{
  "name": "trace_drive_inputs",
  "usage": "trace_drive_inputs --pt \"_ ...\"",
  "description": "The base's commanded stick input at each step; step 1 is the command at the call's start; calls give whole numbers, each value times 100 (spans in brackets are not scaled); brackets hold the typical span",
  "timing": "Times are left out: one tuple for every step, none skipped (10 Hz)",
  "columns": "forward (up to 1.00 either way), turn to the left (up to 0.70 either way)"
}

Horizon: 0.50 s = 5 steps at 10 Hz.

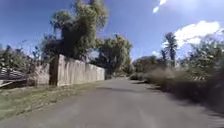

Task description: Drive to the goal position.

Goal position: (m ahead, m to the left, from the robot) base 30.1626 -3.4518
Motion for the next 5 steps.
trace_drive_inputs --pt "100 0" --pt "100 0" --pt "100 0" --pt "100 0" --pt "100 0"
